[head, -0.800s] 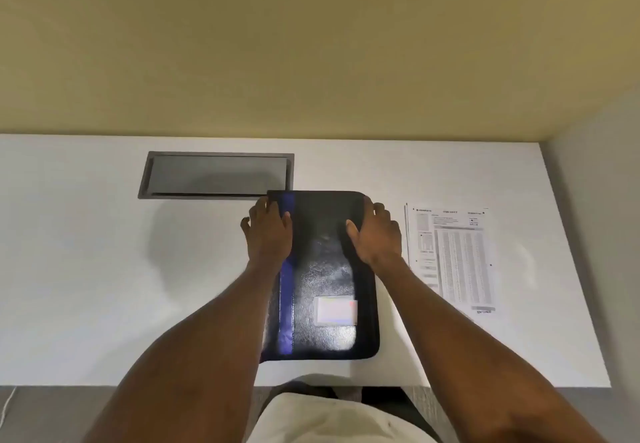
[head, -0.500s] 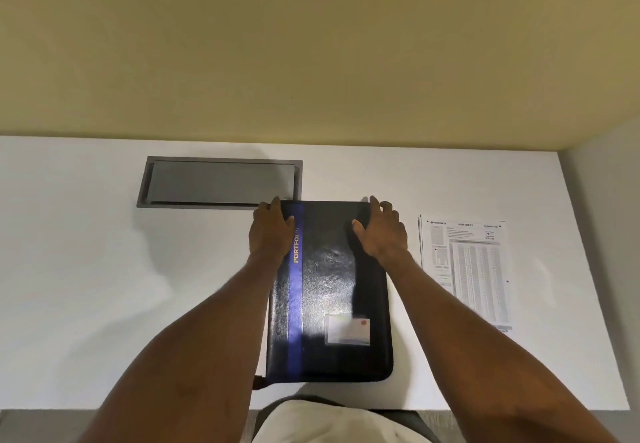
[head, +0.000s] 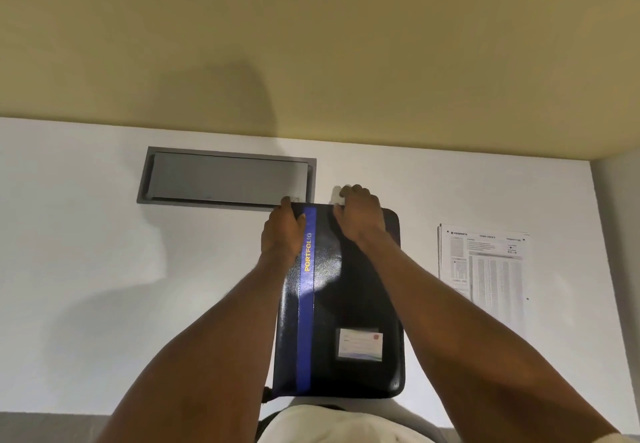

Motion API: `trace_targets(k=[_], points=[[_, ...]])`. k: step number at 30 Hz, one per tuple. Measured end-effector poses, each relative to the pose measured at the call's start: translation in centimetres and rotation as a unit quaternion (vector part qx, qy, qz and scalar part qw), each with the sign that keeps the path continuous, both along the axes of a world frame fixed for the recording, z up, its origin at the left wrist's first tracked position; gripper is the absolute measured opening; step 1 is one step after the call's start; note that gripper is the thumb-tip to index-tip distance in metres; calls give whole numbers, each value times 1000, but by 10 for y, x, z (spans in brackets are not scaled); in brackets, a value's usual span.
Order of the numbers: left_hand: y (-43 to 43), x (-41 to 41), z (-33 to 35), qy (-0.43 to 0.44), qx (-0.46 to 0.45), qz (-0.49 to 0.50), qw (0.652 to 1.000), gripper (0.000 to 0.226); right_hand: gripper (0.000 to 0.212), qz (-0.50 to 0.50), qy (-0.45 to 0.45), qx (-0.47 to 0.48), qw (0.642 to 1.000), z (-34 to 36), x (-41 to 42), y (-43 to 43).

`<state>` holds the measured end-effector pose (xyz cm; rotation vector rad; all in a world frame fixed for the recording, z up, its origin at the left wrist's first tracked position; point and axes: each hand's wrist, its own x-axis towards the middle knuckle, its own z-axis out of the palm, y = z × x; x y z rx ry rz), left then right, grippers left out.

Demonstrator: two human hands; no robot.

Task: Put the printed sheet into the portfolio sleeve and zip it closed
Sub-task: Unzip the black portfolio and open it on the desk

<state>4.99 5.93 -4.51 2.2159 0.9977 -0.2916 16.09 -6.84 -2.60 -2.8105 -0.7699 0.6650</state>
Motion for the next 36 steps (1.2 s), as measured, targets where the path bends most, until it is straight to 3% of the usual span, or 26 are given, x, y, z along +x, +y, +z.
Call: trace_targets(k=[4,10,12,17,19,23,30,36], points=[[4,3,-2,-12,-21,-4,1000,32,32,64,30,64,995,0,1,30],[8,9,2,-30,-51,15,998,23,37,167,53,37,984,-1,9,60],[9,10,4,-40,-57,25,997,24,33,181,69,29,981,-2,11,67],[7,7,8,-53,-60,27,996,35,50,197,116,5,973,-1,21,78],[6,5,8,-61,-60,20,996,37,45,199,134,-10,971,-3,26,81],[7,2,10,-77,-49,12,996,27,29,187,164,-6,969,-5,30,80],[6,2,13,-87,-51,7,995,26,24,96,197,54,974,-5,32,81],[6,2,12,-96,-51,-1,994,28,18,19,224,50,973,-7,32,82]])
